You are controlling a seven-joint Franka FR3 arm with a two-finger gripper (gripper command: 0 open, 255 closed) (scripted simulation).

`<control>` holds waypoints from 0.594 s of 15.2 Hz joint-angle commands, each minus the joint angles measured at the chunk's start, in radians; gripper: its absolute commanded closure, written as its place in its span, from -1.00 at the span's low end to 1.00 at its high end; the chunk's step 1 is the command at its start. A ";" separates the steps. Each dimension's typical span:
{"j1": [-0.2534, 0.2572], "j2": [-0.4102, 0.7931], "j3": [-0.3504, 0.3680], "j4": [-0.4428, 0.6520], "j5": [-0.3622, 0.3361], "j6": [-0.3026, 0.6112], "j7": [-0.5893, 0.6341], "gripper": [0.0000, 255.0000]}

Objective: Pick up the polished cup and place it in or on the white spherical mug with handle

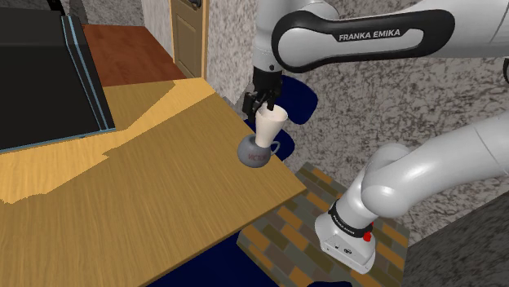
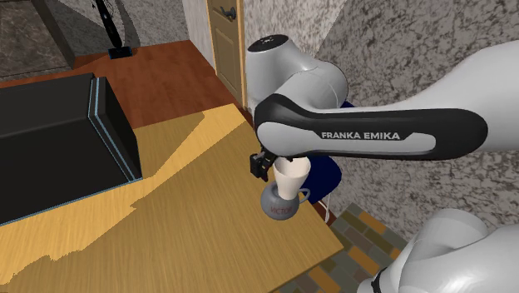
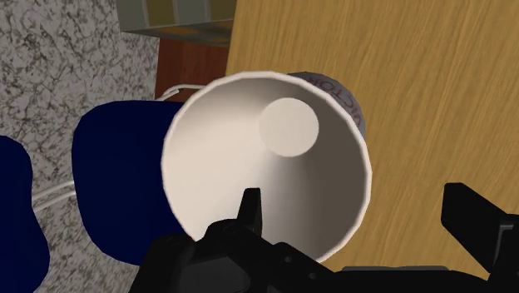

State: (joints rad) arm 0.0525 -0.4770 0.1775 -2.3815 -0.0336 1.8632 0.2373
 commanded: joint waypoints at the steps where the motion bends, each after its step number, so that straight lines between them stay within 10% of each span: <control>1: 0.001 -0.008 0.000 0.054 0.002 -0.063 -0.002 -1.00; 9: 0.002 -0.008 0.001 0.081 0.003 -0.089 -0.002 -1.00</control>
State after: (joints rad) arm 0.0542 -0.4848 0.1785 -2.3010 -0.0309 1.7741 0.2357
